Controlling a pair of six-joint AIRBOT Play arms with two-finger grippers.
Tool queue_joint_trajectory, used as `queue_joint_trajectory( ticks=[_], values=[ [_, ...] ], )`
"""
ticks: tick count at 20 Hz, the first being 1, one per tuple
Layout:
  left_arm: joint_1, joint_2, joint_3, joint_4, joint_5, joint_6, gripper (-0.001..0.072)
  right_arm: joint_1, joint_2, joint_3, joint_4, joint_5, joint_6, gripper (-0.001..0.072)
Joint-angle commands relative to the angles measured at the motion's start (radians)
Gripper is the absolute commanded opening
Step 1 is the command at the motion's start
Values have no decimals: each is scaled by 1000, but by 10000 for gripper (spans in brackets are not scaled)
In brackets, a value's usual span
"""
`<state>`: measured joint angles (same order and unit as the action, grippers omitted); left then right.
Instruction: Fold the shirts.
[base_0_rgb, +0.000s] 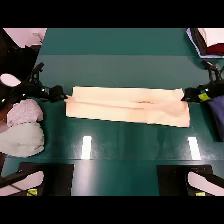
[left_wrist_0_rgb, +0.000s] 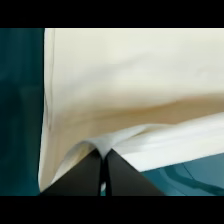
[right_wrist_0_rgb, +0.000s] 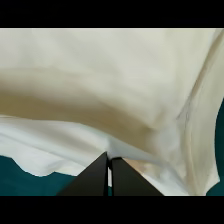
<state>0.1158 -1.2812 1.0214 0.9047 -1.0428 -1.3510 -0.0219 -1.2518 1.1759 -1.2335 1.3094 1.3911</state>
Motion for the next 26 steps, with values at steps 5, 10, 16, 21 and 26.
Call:
queue_joint_trajectory(
  ticks=[5, 10, 16, 21, 26],
  values=[
    [0, -255, 177, -131, 123, 50, 22, 12, -248, 272, 11, -28, 41, 15],
    [0, -269, 188, -259, 235, 49, 677, -11, -357, 379, 92, -103, 108, 401],
    [0, -269, 317, -291, -6, 80, 641, -151, -349, 418, 239, 37, -20, 410],
    [-31, -268, 318, -291, -103, 127, 22, -346, -306, 216, 246, 138, -77, 702],
    [-192, -269, 318, -269, -93, 128, 23, -430, -384, 71, 351, 155, -197, 688]
  ],
)
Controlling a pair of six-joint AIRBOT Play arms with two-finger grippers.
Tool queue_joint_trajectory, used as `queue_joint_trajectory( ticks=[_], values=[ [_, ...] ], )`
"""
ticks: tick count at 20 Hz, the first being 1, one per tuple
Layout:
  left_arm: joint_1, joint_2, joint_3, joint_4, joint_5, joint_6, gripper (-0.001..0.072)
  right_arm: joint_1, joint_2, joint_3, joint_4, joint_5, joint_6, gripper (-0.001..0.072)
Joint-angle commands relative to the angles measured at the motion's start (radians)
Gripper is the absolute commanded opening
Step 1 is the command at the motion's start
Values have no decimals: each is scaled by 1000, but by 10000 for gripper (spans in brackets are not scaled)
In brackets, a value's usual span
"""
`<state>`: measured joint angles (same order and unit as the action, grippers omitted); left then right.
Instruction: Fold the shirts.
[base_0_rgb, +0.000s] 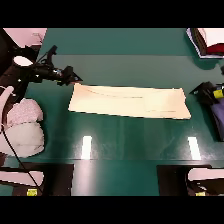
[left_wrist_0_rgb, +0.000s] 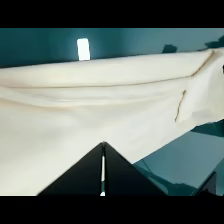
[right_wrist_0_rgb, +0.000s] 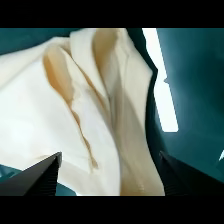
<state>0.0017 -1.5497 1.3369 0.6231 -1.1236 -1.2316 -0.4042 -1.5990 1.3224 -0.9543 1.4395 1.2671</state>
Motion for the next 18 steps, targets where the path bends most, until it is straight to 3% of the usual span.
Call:
queue_joint_trajectory(
  ticks=[1, 9, 11, 12, 13, 14, 15, 16, 18],
  values=[
    [-111, 0, 2, 18, -7, 9, 23, -45, -58, -85, 83, 16, -83, 689],
    [-225, 0, 2, 28, 13, 8, 23, 97, -153, -28, 99, -16, -117, 674],
    [-237, 0, 2, 29, 13, 8, 22, 146, -153, -28, 96, -19, -140, 499],
    [-246, -2, 2, 32, 20, -1, 22, 164, -153, -28, 95, -19, -151, 438],
    [-260, -5, 2, 40, 25, -20, 22, 180, -153, -28, 95, -20, -151, 423],
    [-279, -6, 2, 79, 31, -38, 22, 191, -152, -28, 95, -19, -151, 319],
    [-302, -6, 2, 132, 43, -58, 22, 195, -148, -29, 95, -19, -151, 143],
    [-327, -6, 2, 185, 63, -91, 22, 195, -138, -29, 96, -19, -151, 38],
    [-365, -8, 3, 219, 112, -124, 22, 195, -103, -28, 97, -18, -151, 15]
  ],
)
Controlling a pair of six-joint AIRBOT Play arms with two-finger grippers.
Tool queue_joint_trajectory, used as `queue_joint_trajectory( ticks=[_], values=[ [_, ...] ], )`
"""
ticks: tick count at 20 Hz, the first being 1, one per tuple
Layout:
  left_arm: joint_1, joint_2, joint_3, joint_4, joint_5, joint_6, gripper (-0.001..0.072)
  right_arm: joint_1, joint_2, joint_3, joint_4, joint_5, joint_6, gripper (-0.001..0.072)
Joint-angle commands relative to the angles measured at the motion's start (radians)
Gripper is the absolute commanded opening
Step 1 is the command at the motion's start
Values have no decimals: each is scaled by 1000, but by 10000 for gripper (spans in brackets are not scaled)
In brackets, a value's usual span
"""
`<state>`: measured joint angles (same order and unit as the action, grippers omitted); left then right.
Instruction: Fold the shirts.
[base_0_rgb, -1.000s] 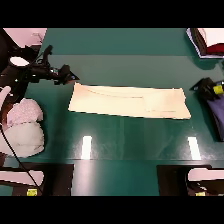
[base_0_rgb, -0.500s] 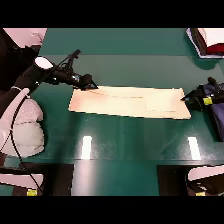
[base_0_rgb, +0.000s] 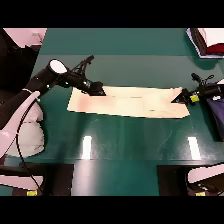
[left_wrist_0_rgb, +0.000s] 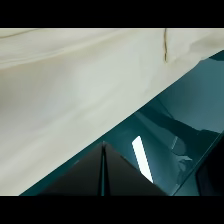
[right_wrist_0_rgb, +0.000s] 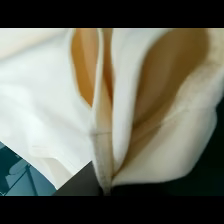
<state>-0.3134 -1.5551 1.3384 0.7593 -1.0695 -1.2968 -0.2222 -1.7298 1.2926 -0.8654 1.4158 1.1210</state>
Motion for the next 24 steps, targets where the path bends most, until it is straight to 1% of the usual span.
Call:
queue_joint_trajectory(
  ticks=[1, 3, 6, 9, 10, 12, 14, 17, 20, 22, 24],
  values=[
    [-63, -6, 8, 80, 83, -60, 22, 13, 60, 2, 8, 7, -4, 14],
    [-82, -44, 61, 79, 103, -63, 22, 21, 130, 24, 10, 25, 10, 14],
    [-110, -163, 199, 75, 103, -98, 22, 73, 200, 149, 10, 79, 100, 13],
    [-148, -289, 323, 71, 111, -145, 21, 170, 223, 310, 11, 120, 195, 13],
    [-162, -328, 358, 70, 112, -146, 22, 209, 222, 365, 10, 128, 223, 13],
    [-189, -396, 422, 66, 114, -165, 22, 286, 218, 452, 10, 129, 257, 13],
    [-206, -451, 480, 56, 129, -174, 22, 357, 197, 533, 10, 135, 282, 13],
    [-215, -483, 500, 24, 200, -197, 21, 456, 140, 647, 10, 153, 304, 13],
    [-214, -484, 500, 55, 224, -196, 22, 541, 65, 756, 10, 184, 312, 13],
    [-214, -484, 499, 85, 221, -196, 22, 579, 46, 765, 9, 154, 312, 13],
    [-213, -484, 499, 117, 210, -196, 22, 603, 47, 730, 9, 117, 312, 13]
  ],
)
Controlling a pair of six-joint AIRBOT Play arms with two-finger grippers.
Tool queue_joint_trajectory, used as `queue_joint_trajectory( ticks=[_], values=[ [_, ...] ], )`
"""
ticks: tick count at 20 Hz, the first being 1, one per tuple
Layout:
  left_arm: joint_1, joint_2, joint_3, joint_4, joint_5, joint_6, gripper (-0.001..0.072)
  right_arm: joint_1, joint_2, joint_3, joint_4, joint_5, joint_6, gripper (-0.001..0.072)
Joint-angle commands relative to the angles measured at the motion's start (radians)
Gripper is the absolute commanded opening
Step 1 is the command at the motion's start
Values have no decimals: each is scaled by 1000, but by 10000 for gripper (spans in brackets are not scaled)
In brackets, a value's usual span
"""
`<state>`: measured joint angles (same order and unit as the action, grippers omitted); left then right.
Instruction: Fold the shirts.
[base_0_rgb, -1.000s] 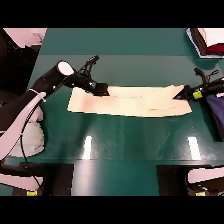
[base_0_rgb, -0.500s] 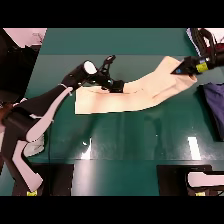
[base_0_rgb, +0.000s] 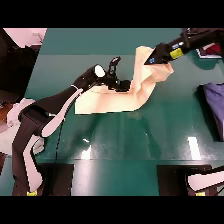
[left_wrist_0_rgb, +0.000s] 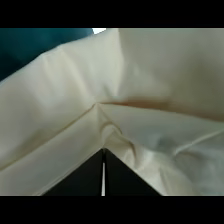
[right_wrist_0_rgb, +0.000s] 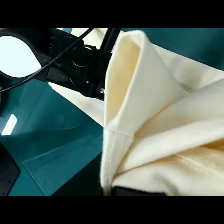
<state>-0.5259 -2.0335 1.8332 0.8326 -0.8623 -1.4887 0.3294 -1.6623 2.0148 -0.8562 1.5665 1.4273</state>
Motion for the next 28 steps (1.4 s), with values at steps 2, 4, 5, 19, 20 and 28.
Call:
queue_joint_trajectory(
  ticks=[2, 4, 5, 19, 20, 28],
  values=[
    [2, -6, 5, 66, -27, 5, 22, 65, -21, -17, 0, -49, 3, 13],
    [20, -4, 6, 71, -77, 3, 21, 79, -21, -20, -1, -75, -9, 12],
    [40, 3, 5, 74, -106, 3, 21, 87, -21, -20, 0, -89, -14, 13],
    [543, 462, 8, 372, -357, 56, 22, 495, -274, 47, 1, -594, -164, 415],
    [568, 486, 8, 372, -368, 56, 22, 527, -310, 72, 2, -624, -164, 532],
    [627, 558, 2, 314, -453, 56, 22, 370, -105, -172, -126, -459, -161, 591]
  ],
)
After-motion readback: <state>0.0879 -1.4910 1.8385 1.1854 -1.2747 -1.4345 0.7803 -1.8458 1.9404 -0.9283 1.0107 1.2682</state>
